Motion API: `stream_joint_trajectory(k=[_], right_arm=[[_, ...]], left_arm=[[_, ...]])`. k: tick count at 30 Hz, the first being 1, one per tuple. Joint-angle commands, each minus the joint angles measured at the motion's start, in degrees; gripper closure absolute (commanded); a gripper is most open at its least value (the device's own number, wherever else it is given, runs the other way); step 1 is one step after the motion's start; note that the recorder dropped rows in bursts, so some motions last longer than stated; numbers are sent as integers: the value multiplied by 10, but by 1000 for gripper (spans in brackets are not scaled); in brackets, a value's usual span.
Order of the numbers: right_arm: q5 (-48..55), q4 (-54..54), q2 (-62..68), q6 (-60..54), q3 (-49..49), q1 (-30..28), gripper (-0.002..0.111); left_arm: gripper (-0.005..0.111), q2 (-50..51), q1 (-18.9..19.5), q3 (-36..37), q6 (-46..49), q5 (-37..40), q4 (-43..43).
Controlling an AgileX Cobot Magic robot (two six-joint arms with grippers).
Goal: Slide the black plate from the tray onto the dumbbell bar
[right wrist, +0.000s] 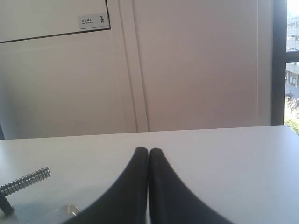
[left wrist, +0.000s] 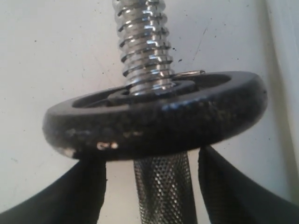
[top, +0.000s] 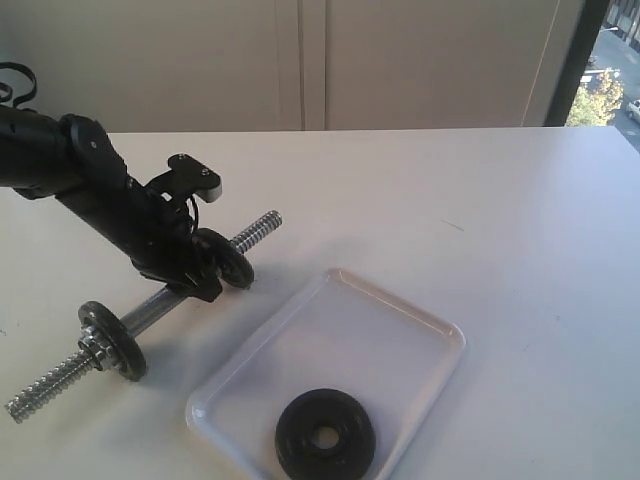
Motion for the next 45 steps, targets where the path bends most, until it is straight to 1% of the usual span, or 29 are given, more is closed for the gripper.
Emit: stream_joint_trajectory(k=[1, 3, 6, 9, 10, 11, 14, 20, 22, 25, 27, 29, 30, 31, 32, 33, 34, 37, 38, 39, 40, 41, 42, 43, 44, 45], right_arm=[[-7, 2, -3, 3, 1, 2, 108], [-7, 2, -3, 3, 1, 2, 108], [-7, 2, -3, 3, 1, 2, 108], [-7, 2, -3, 3, 1, 2, 108], [-7, 2, -3, 3, 1, 2, 108], [-8, 2, -3, 3, 1, 2, 108], [-5, 27, -3, 113, 1, 2, 108], [44, 27, -2, 114, 0, 2, 108], [45, 27, 43, 114, -11, 2, 108], [58, 29, 154, 114, -44, 3, 108], [74, 34, 219, 108, -66, 14, 108], [94, 71, 303, 57, -107, 55, 108], [106, 112, 356, 1, -136, 88, 108], [119, 135, 385, -41, -156, 107, 108], [169, 166, 443, -133, -202, 139, 108], [200, 179, 475, -164, -230, 154, 108], [248, 194, 533, -210, -280, 178, 108], [288, 191, 620, -286, -358, 208, 108], [297, 191, 672, -331, -397, 221, 108], [307, 191, 699, -347, -417, 227, 108], [320, 192, 752, -346, -451, 236, 104], [334, 192, 776, -346, -469, 241, 98], [357, 192, 814, -349, -501, 254, 82], [369, 192, 832, -365, -514, 261, 70], [384, 192, 859, -413, -533, 275, 44], [385, 192, 872, -425, -540, 282, 29]], left_arm=[[45, 0, -2, -3, 4, 6, -7], [50, 1, -2, -3, 4, 6, -7], [67, 2, -2, -3, 4, 6, -7], [89, 2, -2, -3, 4, 15, -7], [107, -1, -2, -3, 4, 30, -7], [106, -2, -2, -3, 6, 36, -5], [107, -29, -2, -3, 3, 56, 1], [107, -68, -2, -3, -16, 74, 1], [107, -78, -2, -3, -18, 79, 0], [107, -81, -2, -3, -18, 88, 0], [107, -81, -2, -3, -18, 92, 0], [107, -81, -2, -3, -18, 99, 0], [107, -81, -2, -3, -11, 105, 0], [107, -81, -2, -3, -10, 108, 1], [107, -81, -2, -3, -10, 110, 1], [107, -81, -2, -3, -10, 110, 1], [107, -81, -2, -3, -10, 110, 1], [107, -81, -2, -3, -10, 110, 1], [107, -81, -2, -3, -10, 109, 1], [107, -81, -2, -3, -10, 109, 1], [107, -81, -2, -3, -10, 108, 1], [107, -81, -2, -3, -10, 108, 1], [107, -81, -2, -3, -10, 106, 1], [107, -81, -2, -3, -10, 105, 1], [107, -81, -2, -3, -10, 105, 1], [107, -81, -2, -3, -10, 105, 2]])
